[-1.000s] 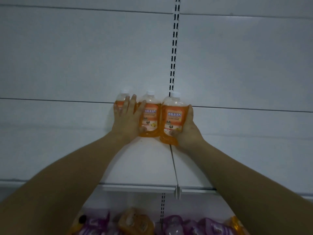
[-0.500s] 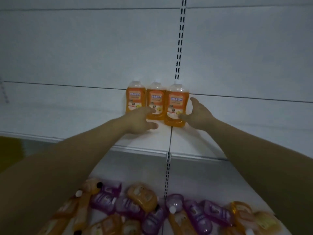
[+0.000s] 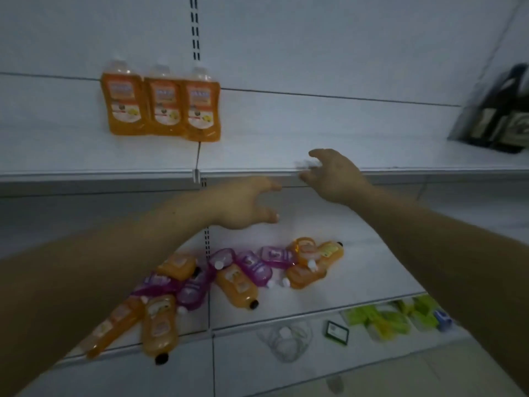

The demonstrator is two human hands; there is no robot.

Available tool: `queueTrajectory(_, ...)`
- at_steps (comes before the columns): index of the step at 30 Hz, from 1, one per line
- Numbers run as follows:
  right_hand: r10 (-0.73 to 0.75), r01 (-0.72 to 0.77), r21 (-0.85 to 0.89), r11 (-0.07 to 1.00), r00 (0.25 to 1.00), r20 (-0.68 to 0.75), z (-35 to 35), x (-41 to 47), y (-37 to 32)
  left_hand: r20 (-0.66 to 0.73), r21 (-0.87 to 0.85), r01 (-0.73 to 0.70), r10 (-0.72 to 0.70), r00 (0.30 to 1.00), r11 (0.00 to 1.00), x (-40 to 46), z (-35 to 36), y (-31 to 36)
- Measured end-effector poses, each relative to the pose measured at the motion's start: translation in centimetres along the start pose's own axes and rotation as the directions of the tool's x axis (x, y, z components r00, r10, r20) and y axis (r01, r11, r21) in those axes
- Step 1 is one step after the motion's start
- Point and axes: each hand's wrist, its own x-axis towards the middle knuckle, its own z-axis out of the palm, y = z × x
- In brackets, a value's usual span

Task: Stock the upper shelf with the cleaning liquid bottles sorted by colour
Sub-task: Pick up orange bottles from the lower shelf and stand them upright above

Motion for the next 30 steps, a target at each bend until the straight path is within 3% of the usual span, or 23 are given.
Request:
queueTrajectory(6,0.101,-0.098,-0.059,0.993,0.994,0.044,1.2,-5.5,7.8,0.17,-0.045,0.012,-0.004,0.985,0.999,2.0,8.5,3.0)
queueTrajectory(16,0.126,-0.122,-0.031,0.992,0.945,0.301,6.4,-5.6,21.6,0.317,-0.242,0.304,-0.221,0.922,0.922,9.4,20.8,5.4)
queueTrajectory(22,0.026,-0.02,-0.017,1.0,0.89,0.455,11.9,-2.5,27.0,0.321,-0.27,0.585,-0.501,0.804,0.765,12.5,27.5,3.1)
queueTrajectory(30,-0.01,0.003,0.012,1.0,0.799,0.601,21.0,1.8,26.7,0.322,-0.388,0.727,-0.656,0.683,0.567,14.1,33.6,-1.9)
